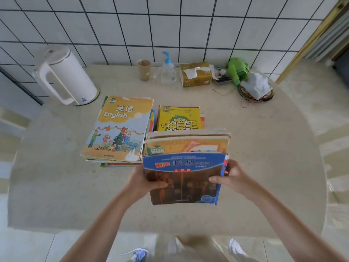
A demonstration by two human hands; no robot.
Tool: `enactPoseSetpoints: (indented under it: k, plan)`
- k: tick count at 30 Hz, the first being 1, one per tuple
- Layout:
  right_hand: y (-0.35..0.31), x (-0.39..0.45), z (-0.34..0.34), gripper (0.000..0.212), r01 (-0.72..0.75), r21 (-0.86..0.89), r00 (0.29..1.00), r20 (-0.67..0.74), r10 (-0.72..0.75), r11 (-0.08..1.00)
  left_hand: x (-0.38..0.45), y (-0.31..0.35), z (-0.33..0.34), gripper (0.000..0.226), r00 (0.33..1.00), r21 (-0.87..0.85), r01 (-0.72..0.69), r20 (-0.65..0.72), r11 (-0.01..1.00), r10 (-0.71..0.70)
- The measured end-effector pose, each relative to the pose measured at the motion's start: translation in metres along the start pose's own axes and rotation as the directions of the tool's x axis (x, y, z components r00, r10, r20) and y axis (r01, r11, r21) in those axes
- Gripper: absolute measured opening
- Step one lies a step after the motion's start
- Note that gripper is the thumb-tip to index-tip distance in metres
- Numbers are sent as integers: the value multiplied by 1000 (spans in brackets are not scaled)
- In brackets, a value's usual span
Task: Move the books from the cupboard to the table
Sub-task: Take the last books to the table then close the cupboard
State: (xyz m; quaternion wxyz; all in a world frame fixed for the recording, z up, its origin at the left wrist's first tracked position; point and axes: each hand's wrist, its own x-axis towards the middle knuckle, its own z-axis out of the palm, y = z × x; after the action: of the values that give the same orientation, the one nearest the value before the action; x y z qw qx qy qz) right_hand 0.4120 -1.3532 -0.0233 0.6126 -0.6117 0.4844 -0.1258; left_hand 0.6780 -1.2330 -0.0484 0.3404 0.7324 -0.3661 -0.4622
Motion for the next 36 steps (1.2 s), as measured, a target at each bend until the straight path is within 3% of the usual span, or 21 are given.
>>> enactPoseSetpoints:
  k: [9,12,16,18,21,23,27,31,33,36]
  plan:
    - [-41,64,-19,34,-93,325,986,-104,133,941,61,80,2,24,986,-196,137,-68,971,-153]
    - [-55,94,-23,26,-119,291,986,-74,147,949,92,93,7,31,970,-170,198,-109,965,-218]
    - [-59,127,-21,54,-176,215,982,-30,186,961,124,100,13,34,942,-115,274,-170,955,-290]
    - [-58,138,-19,46,-195,184,977,-46,207,963,133,105,14,40,922,-91,313,-209,945,-326]
    - [-54,149,-16,27,-230,154,972,-18,235,961,138,104,16,55,910,-27,341,-242,940,-337]
    - [-52,151,-12,29,-263,161,964,-5,267,951,139,101,17,59,916,29,328,-253,944,-311]
    - [-44,162,-13,54,-293,113,956,4,294,949,139,101,17,67,926,125,320,-253,939,-281]
    - [-50,168,-17,43,-331,64,944,-1,331,942,137,107,14,72,951,245,237,-256,940,-173]
    - [-49,171,-14,40,-330,-22,943,-41,329,944,135,109,17,72,961,383,186,-263,905,-86]
    - [-43,169,-12,57,-289,-281,957,-104,270,915,132,108,30,79,981,609,166,-185,776,-65]
